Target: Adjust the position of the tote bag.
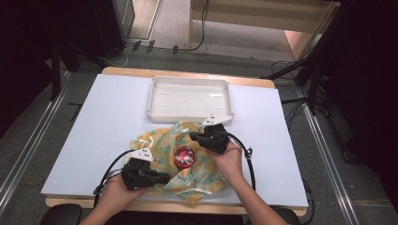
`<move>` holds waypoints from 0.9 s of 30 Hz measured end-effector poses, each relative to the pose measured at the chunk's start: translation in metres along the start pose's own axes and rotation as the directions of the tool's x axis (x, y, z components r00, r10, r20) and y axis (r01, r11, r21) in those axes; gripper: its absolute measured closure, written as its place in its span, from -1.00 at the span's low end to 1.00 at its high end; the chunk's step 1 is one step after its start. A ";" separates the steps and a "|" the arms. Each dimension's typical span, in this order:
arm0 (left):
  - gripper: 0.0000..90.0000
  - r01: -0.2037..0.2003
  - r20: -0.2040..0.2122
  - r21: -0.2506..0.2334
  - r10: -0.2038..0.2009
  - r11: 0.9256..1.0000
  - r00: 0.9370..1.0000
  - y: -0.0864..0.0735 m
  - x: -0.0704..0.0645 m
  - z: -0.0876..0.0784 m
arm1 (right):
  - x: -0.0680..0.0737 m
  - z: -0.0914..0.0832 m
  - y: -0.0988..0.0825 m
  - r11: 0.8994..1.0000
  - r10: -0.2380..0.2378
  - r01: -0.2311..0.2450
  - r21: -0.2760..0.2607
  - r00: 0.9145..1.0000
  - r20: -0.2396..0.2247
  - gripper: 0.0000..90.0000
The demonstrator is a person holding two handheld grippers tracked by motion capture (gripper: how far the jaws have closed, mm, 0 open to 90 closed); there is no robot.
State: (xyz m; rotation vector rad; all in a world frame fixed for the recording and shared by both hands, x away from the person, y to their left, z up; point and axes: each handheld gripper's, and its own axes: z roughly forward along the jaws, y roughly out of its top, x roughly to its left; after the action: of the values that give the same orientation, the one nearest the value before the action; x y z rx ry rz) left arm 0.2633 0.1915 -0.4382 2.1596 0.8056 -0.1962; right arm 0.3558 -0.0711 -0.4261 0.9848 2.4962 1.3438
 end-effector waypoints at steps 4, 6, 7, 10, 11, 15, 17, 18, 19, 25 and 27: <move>0.88 0.000 -0.002 -0.001 0.000 1.000 1.000 0.010 0.002 -0.004 | 0.007 -0.005 -0.012 0.999 -0.010 0.011 0.032 1.000 -0.008 1.00; 0.88 -0.009 -0.007 0.004 0.009 1.000 1.000 0.014 0.002 -0.005 | 0.008 -0.006 -0.015 0.999 -0.008 0.008 0.044 1.000 -0.009 1.00; 0.88 -0.005 -0.003 0.005 0.005 1.000 1.000 0.016 0.002 -0.006 | 0.009 -0.006 -0.017 0.999 -0.008 0.009 0.048 1.000 -0.010 1.00; 0.89 0.007 0.003 -0.004 -0.007 1.000 1.000 0.022 0.005 -0.007 | 0.009 -0.005 -0.022 0.998 -0.004 0.004 0.066 1.000 -0.011 1.00; 0.89 0.008 0.000 -0.005 -0.008 1.000 1.000 0.024 0.006 -0.008 | 0.010 -0.005 -0.024 0.997 -0.003 0.004 0.073 1.000 -0.010 1.00; 0.89 0.017 0.004 -0.009 -0.017 1.000 1.000 0.033 0.010 -0.012 | 0.011 -0.004 -0.030 0.997 0.003 -0.002 0.083 1.000 -0.016 1.00; 0.88 0.024 0.000 -0.009 -0.024 1.000 1.000 0.037 0.012 -0.014 | 0.012 -0.005 -0.033 0.996 0.005 -0.004 0.091 1.000 -0.016 1.00; 0.88 0.020 -0.002 -0.012 -0.020 1.000 1.000 0.040 0.013 -0.015 | 0.013 -0.006 -0.035 0.995 0.009 -0.008 0.096 1.000 -0.014 1.00; 0.88 0.020 -0.002 -0.015 -0.020 1.000 1.000 0.042 0.014 -0.016 | 0.014 -0.007 -0.036 0.995 0.004 -0.003 0.098 1.000 -0.012 1.00; 0.88 0.013 -0.019 -0.017 -0.013 1.000 1.000 0.057 0.019 -0.019 | 0.019 -0.011 -0.044 0.994 0.000 0.001 0.112 1.000 -0.010 1.00; 0.88 0.005 -0.025 -0.017 -0.005 1.000 1.000 0.064 0.021 -0.018 | 0.020 -0.013 -0.047 0.994 0.008 -0.007 0.110 1.000 -0.013 1.00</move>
State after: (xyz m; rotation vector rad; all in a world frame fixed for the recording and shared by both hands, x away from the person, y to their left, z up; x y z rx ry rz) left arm 0.3162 0.1848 -0.3931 2.1482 0.8236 -0.1648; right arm 0.3124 -0.0860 -0.4515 1.0109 2.6038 1.2302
